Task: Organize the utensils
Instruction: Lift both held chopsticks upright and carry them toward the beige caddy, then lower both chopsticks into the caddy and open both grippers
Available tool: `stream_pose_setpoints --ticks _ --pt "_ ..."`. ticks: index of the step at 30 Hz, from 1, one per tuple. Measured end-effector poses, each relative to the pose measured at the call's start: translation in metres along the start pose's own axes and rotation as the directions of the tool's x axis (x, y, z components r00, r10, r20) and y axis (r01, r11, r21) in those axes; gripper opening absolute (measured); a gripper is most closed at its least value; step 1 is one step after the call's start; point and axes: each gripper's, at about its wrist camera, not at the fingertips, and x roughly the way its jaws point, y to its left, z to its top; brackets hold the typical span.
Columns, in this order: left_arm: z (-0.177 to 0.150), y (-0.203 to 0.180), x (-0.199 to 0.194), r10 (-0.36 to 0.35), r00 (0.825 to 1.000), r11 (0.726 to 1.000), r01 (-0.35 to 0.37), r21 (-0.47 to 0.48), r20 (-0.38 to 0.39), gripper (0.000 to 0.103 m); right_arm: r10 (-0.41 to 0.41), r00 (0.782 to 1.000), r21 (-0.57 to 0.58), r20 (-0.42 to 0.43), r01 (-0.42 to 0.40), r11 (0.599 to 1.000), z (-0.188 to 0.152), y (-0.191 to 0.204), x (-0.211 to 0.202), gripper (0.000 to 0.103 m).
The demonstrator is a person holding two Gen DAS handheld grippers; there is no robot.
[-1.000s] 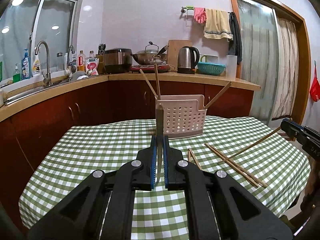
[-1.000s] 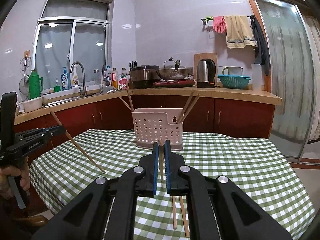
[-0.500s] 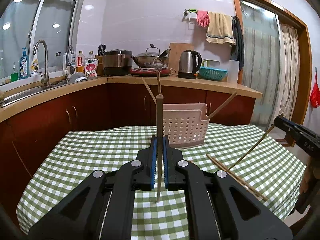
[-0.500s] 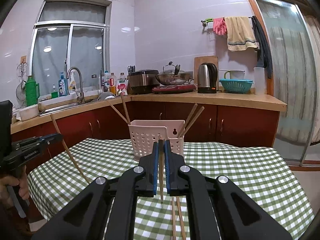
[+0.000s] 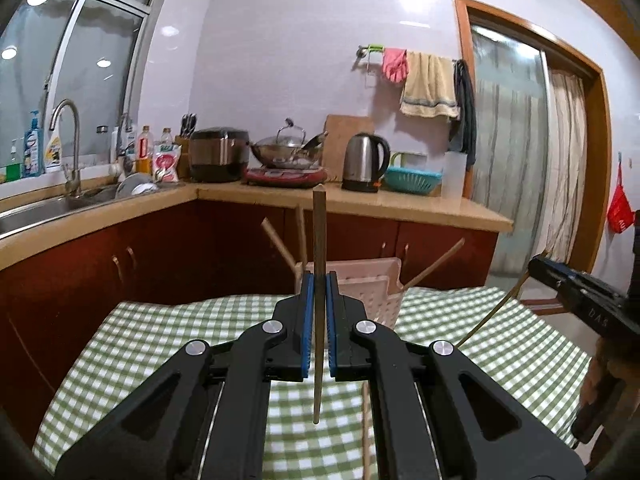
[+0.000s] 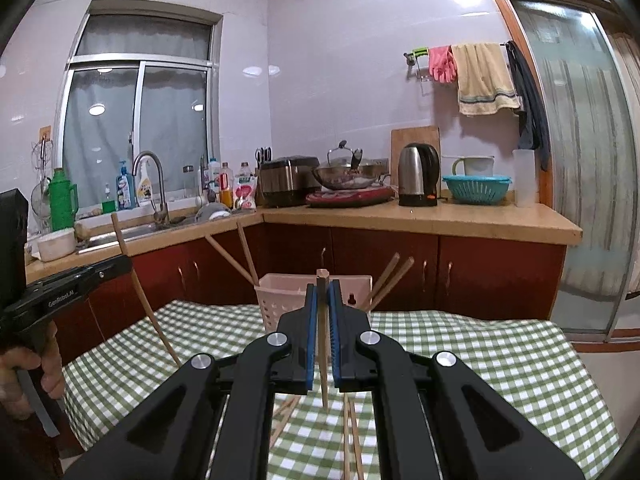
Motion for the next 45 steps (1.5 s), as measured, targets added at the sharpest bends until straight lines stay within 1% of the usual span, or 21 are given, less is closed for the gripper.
stream_pose_setpoints --ticks 9,14,18,26,31,40,45 --pt "0.049 -0.004 0.023 -0.051 0.995 0.999 0.052 -0.015 0.083 0.006 0.012 0.996 -0.026 0.088 -0.010 1.000 0.040 -0.005 0.013 0.007" --pt "0.074 -0.010 0.046 -0.060 0.990 0.998 0.061 -0.003 0.127 0.006 0.017 0.991 -0.027 0.133 -0.014 1.000 0.060 -0.011 0.030 0.007" --pt "0.086 -0.011 0.063 -0.054 0.987 0.999 0.055 0.001 0.154 0.006 0.017 0.990 -0.019 0.139 -0.014 1.000 0.069 -0.018 0.050 0.007" --pt "0.106 -0.008 0.110 -0.030 0.979 0.999 0.035 -0.019 0.203 0.006 0.004 0.990 -0.021 0.141 -0.001 1.000 0.074 -0.026 0.084 0.007" --pt "0.102 -0.007 0.139 -0.003 0.978 1.000 0.005 -0.009 0.207 0.006 0.005 0.992 -0.010 0.128 -0.003 1.000 0.070 -0.033 0.103 0.007" --pt "0.072 0.002 0.183 0.031 0.990 0.999 -0.028 -0.021 0.139 0.006 0.008 0.998 0.002 0.063 -0.008 1.000 0.048 -0.040 0.136 0.007" --pt "0.060 0.006 0.193 0.027 0.993 0.999 -0.025 -0.023 0.112 0.006 0.013 1.000 0.006 0.028 -0.013 1.000 0.039 -0.040 0.146 0.007"
